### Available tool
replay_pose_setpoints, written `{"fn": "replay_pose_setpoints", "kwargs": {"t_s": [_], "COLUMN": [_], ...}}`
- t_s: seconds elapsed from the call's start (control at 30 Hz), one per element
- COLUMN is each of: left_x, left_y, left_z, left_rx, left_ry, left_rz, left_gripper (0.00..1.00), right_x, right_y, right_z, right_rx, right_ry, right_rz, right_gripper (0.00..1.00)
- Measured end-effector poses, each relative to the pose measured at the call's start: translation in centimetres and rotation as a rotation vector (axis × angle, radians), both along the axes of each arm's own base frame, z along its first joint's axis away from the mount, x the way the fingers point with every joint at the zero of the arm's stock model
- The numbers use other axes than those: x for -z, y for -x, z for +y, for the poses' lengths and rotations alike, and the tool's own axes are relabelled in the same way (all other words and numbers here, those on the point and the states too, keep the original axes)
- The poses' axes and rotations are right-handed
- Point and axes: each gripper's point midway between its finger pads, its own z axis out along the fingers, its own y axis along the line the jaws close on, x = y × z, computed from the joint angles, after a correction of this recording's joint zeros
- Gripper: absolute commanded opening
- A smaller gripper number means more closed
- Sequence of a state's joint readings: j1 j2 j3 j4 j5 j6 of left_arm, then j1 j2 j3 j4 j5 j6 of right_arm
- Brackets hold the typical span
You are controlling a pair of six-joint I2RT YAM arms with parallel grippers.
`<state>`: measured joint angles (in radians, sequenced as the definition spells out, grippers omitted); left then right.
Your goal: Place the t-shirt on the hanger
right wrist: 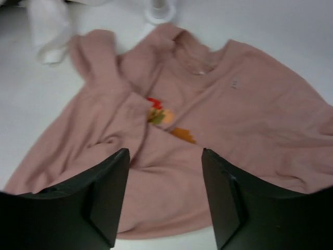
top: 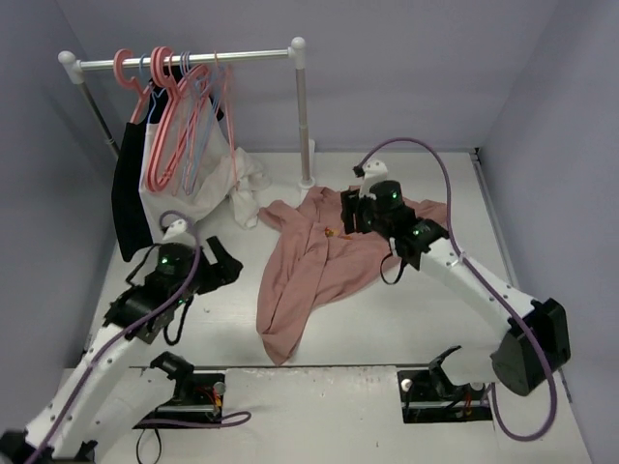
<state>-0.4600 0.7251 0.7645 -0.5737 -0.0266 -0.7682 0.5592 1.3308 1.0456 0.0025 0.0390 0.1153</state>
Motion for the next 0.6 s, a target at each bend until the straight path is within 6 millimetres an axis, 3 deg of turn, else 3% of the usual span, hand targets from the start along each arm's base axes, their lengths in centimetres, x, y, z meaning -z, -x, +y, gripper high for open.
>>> {"fn": "replay_pose_setpoints", "kwargs": {"t_s": [0.13, 0.27, 0.4, 0.6], "left_x": [1.3, 3.6, 7.3, 13.9], "left_y": [-2.4, -6.1, -8.9, -11.2], "left_z": [-4.6, -7.5, -8.7, -9.9], "left_rx": [0.096, 0.107, 0.082, 0.071], "left_ry": [-0.095, -0.182, -0.257, -0.360], "left_rz": [0.035, 0.071, 0.125, 0.245], "left_gripper": [0.73, 0.74, 0.74, 0.73], "right_x": [2.7, 7.5, 12.7, 16.6], "right_y": [-4.2, -6.8, -7.6, -6.9], "right_z": [-2.3, -3.4, -5.6, -6.5], "right_rx": [0.050, 0.053, 0.090, 0.135], "right_ry": [0.044, 0.062, 0.069, 0.061], "right_rz": [0.055, 0.152, 0.272, 0.345], "right_gripper": [0.42, 0.49, 0.57, 0.67]}}
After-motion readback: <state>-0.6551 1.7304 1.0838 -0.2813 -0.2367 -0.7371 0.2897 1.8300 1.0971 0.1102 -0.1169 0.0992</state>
